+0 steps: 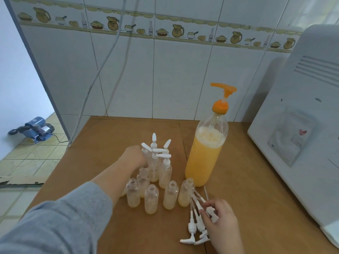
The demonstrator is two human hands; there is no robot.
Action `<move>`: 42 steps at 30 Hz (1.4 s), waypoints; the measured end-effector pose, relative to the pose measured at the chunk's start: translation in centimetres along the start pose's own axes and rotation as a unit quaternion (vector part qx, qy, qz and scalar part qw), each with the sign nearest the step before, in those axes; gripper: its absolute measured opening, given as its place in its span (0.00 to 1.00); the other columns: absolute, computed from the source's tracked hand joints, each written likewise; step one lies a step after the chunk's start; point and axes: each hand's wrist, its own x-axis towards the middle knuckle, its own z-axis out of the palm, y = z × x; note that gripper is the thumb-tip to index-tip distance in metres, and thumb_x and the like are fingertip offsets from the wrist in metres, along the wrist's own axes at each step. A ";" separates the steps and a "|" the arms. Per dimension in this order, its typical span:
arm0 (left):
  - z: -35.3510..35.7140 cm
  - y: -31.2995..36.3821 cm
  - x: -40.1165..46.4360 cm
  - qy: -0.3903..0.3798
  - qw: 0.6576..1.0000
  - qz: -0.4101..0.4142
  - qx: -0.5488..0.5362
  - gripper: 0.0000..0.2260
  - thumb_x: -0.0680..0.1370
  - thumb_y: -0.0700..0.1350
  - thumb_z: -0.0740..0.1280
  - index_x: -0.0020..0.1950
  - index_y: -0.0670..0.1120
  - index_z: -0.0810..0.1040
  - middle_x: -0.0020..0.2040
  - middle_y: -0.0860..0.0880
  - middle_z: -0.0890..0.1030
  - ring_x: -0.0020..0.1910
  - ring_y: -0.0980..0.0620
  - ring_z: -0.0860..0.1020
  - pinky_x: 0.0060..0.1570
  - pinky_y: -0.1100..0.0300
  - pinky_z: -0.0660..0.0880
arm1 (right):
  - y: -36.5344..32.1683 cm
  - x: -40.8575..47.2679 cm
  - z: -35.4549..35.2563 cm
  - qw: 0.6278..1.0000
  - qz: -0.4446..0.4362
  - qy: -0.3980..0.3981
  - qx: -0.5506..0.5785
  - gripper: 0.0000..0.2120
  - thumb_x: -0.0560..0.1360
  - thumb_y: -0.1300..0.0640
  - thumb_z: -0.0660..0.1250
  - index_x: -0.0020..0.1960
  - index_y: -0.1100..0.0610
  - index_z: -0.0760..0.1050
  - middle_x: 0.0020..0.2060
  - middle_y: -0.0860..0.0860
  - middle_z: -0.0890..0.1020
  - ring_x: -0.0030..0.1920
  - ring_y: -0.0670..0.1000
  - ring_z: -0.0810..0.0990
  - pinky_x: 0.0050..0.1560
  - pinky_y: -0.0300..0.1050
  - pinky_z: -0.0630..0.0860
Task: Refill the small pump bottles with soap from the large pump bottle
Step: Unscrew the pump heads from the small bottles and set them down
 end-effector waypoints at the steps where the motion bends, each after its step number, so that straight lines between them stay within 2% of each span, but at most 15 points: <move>1: 0.0 0.1 -0.1 0.002 1.000 0.001 -0.008 0.17 0.73 0.46 0.71 0.61 0.45 0.74 0.49 0.49 0.77 0.42 0.52 0.76 0.42 0.60 0.73 | -0.1 0.0 -0.1 1.000 0.006 -0.002 0.003 0.14 0.69 0.60 0.74 0.40 0.44 0.73 0.42 0.41 0.76 0.47 0.42 0.75 0.43 0.31 0.69; 4: 0.2 0.1 -0.1 0.018 1.000 0.020 -0.007 0.15 0.74 0.43 0.69 0.60 0.44 0.74 0.50 0.48 0.78 0.48 0.50 0.78 0.51 0.58 0.76 | -0.5 0.0 -0.3 1.000 0.020 -0.002 0.005 0.15 0.70 0.59 0.74 0.40 0.42 0.72 0.42 0.40 0.75 0.46 0.41 0.74 0.41 0.30 0.68; 6: 0.2 0.1 -0.5 0.022 0.999 0.029 0.001 0.12 0.75 0.43 0.68 0.58 0.43 0.75 0.51 0.47 0.79 0.48 0.50 0.79 0.46 0.60 0.76 | -0.8 0.1 -0.3 1.000 0.020 0.010 0.014 0.17 0.70 0.60 0.74 0.39 0.41 0.71 0.42 0.40 0.75 0.46 0.41 0.74 0.41 0.29 0.67; 9: -0.1 0.0 -1.3 0.043 0.998 0.010 -0.044 0.04 0.74 0.42 0.66 0.46 0.42 0.76 0.37 0.49 0.77 0.34 0.54 0.76 0.30 0.64 0.69 | -1.3 0.3 -0.4 0.999 0.017 0.025 0.030 0.17 0.69 0.61 0.74 0.40 0.41 0.71 0.41 0.40 0.76 0.46 0.41 0.75 0.41 0.29 0.67; 12: -0.6 -0.1 -2.9 0.073 0.987 0.032 -0.140 0.09 0.76 0.40 0.62 0.36 0.42 0.72 0.34 0.44 0.80 0.36 0.47 0.82 0.37 0.57 0.77 | -2.1 0.6 -0.8 0.997 0.014 0.045 0.059 0.16 0.69 0.63 0.74 0.41 0.43 0.73 0.41 0.41 0.77 0.45 0.40 0.75 0.41 0.30 0.68; 15: -1.5 -0.3 -5.6 0.146 0.960 0.096 -0.217 0.07 0.76 0.41 0.64 0.39 0.40 0.75 0.39 0.39 0.82 0.39 0.43 0.83 0.40 0.50 0.79 | -3.6 0.8 -1.3 0.991 0.020 0.078 0.105 0.16 0.69 0.64 0.73 0.43 0.44 0.74 0.41 0.42 0.78 0.43 0.42 0.75 0.40 0.32 0.70; 18: -2.2 -1.3 -7.2 0.231 0.936 0.116 -0.240 0.05 0.74 0.45 0.69 0.46 0.46 0.76 0.39 0.48 0.79 0.38 0.50 0.79 0.33 0.59 0.73 | -6.4 1.6 -2.3 0.980 -0.002 0.111 0.167 0.14 0.69 0.65 0.73 0.46 0.47 0.76 0.41 0.43 0.80 0.43 0.44 0.76 0.41 0.35 0.74; 21: -2.5 -2.4 -8.1 0.256 0.883 0.150 -0.364 0.11 0.72 0.50 0.72 0.50 0.49 0.76 0.44 0.55 0.79 0.44 0.57 0.77 0.42 0.64 0.71 | -10.6 2.7 -3.8 0.969 -0.021 0.087 0.230 0.12 0.71 0.62 0.72 0.48 0.46 0.76 0.41 0.43 0.81 0.42 0.44 0.78 0.42 0.34 0.75; 26: -1.6 -2.0 -10.4 0.131 0.729 0.213 -0.638 0.14 0.73 0.48 0.71 0.55 0.43 0.78 0.45 0.48 0.83 0.46 0.50 0.82 0.49 0.55 0.77 | -17.7 4.4 -5.8 0.937 -0.018 -0.051 0.345 0.10 0.73 0.59 0.70 0.54 0.50 0.78 0.44 0.49 0.81 0.38 0.38 0.77 0.39 0.28 0.74; 27: -1.3 -1.8 -10.9 0.122 0.727 0.225 -0.637 0.16 0.71 0.50 0.70 0.55 0.43 0.78 0.45 0.48 0.83 0.45 0.49 0.82 0.47 0.55 0.78 | -18.7 4.7 -6.0 0.935 -0.013 -0.070 0.348 0.10 0.73 0.57 0.71 0.54 0.51 0.78 0.46 0.50 0.81 0.39 0.39 0.76 0.38 0.27 0.74; 31: 0.1 -1.2 -12.1 0.174 0.796 0.278 -0.510 0.21 0.65 0.54 0.74 0.55 0.48 0.79 0.43 0.49 0.84 0.42 0.52 0.82 0.44 0.60 0.79 | -20.5 5.8 -5.7 0.946 0.005 -0.107 0.304 0.12 0.67 0.49 0.75 0.48 0.49 0.78 0.42 0.48 0.82 0.39 0.45 0.78 0.36 0.28 0.74; 34: 0.9 -1.3 -12.3 0.157 0.804 0.288 -0.495 0.22 0.67 0.58 0.72 0.57 0.50 0.78 0.44 0.50 0.83 0.43 0.53 0.81 0.45 0.60 0.79 | -20.4 6.2 -5.6 0.956 -0.006 -0.080 0.281 0.09 0.65 0.53 0.77 0.42 0.54 0.80 0.33 0.48 0.79 0.33 0.42 0.75 0.34 0.34 0.73; 38: 1.6 -1.9 -11.7 0.104 0.869 0.291 -0.388 0.20 0.70 0.68 0.63 0.49 0.54 0.78 0.40 0.54 0.81 0.39 0.57 0.78 0.42 0.59 0.72 | -19.5 6.5 -5.9 0.941 0.037 -0.128 0.311 0.08 0.68 0.58 0.75 0.46 0.57 0.82 0.40 0.55 0.83 0.41 0.49 0.80 0.41 0.37 0.76; 40: 1.5 -1.9 -12.0 0.054 0.849 0.314 -0.422 0.23 0.72 0.67 0.59 0.47 0.49 0.79 0.37 0.51 0.79 0.37 0.54 0.76 0.41 0.56 0.72 | -19.1 6.7 -6.0 0.908 0.072 -0.171 0.376 0.08 0.70 0.61 0.72 0.49 0.56 0.82 0.42 0.53 0.84 0.46 0.50 0.82 0.47 0.40 0.76; 42: 0.9 -1.7 -12.3 -0.018 0.797 0.324 -0.509 0.25 0.75 0.62 0.60 0.50 0.39 0.78 0.37 0.44 0.77 0.36 0.50 0.75 0.39 0.56 0.73 | -18.8 6.8 -6.2 0.865 0.090 -0.198 0.453 0.11 0.72 0.65 0.68 0.54 0.58 0.80 0.47 0.53 0.84 0.50 0.51 0.81 0.56 0.45 0.75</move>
